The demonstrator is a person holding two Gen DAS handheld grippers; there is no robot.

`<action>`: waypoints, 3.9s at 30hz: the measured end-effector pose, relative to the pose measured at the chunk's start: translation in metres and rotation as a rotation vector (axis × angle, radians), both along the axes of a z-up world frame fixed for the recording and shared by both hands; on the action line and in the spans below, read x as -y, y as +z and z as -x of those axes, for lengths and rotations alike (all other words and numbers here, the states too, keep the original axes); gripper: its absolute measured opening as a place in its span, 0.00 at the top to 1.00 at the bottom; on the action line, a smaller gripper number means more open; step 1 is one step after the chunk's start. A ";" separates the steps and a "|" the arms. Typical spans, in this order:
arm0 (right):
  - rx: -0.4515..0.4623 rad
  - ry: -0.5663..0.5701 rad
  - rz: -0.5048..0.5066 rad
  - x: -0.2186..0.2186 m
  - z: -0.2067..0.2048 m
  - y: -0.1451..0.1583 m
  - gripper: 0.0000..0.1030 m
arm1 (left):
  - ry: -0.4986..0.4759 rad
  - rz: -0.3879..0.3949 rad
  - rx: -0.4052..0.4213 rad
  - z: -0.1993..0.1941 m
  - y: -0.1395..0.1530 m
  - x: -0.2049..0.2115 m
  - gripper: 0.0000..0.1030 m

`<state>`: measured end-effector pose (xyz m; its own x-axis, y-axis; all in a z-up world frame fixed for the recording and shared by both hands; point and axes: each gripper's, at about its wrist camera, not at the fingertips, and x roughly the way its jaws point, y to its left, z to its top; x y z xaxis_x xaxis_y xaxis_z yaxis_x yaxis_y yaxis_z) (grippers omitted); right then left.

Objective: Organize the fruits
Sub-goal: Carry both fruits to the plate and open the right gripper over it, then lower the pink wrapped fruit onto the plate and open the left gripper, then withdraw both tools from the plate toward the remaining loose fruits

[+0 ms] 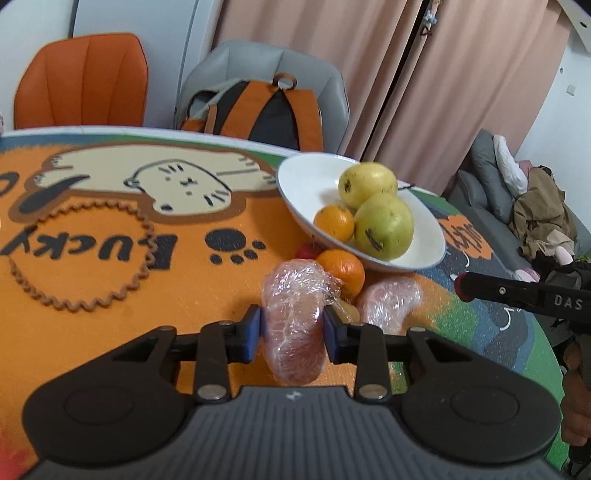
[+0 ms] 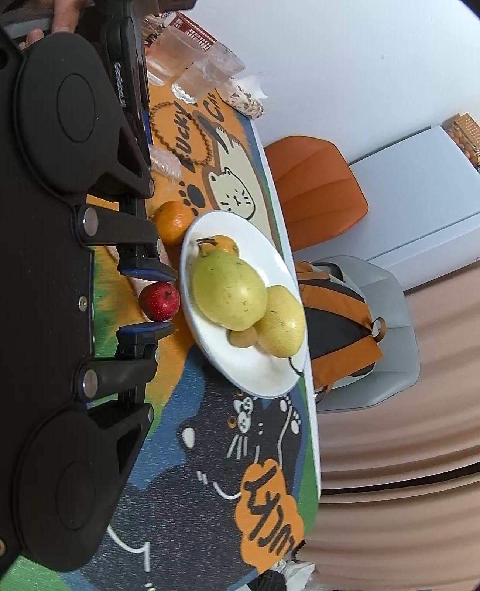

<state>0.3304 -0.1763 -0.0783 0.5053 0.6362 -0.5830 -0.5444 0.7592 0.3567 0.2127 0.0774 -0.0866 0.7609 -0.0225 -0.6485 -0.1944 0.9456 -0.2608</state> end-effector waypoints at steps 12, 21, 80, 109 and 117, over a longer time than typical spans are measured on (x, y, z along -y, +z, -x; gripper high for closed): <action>0.046 -0.032 -0.010 -0.012 -0.030 0.020 0.79 | 0.052 -0.016 0.049 0.014 0.023 -0.017 0.68; 0.056 -0.029 0.013 -0.026 -0.046 0.022 0.79 | 0.101 -0.025 0.062 0.025 0.031 -0.033 0.68; -0.036 -0.087 -0.056 0.037 -0.023 -0.008 0.52 | -0.021 -0.111 0.060 -0.134 0.044 0.008 0.67; -0.015 -0.020 -0.058 -0.004 0.008 0.003 0.26 | 0.067 -0.116 0.065 -0.045 0.049 -0.003 0.13; -0.010 -0.016 -0.063 -0.009 0.019 0.002 0.13 | 0.109 -0.105 0.059 -0.022 0.041 -0.001 0.10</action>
